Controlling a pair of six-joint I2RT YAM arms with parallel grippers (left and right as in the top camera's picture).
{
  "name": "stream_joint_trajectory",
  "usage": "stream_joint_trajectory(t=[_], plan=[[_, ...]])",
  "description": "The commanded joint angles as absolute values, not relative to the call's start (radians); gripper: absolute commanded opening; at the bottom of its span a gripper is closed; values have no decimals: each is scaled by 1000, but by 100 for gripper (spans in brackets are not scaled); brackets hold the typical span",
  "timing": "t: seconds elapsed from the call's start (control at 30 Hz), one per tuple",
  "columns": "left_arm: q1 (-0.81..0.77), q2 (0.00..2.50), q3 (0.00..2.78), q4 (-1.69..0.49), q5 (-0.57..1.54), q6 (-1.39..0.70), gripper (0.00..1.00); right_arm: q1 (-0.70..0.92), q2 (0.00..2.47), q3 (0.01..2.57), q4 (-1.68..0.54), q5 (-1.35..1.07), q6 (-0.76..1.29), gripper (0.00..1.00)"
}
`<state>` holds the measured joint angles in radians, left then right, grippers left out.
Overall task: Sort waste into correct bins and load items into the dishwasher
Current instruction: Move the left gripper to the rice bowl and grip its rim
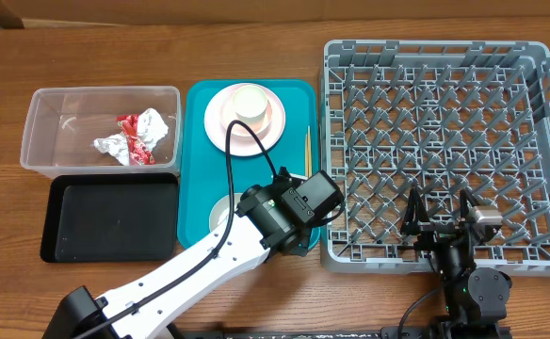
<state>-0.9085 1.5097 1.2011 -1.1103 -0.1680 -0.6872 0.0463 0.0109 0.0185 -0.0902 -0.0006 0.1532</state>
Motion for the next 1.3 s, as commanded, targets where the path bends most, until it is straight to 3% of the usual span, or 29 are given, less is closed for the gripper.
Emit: stream_joint_trajectory(t=[0.0, 0.37, 1.27], plan=[[-908, 1518, 1152, -1070, -259, -741, 26, 44, 3, 8, -84, -1, 152, 100], [-891, 1518, 1006, -903, -347, -741, 25, 44, 3, 8, -84, -1, 152, 100], [-869, 1518, 820, -667, -339, -757, 26, 44, 3, 8, -84, -1, 152, 100]])
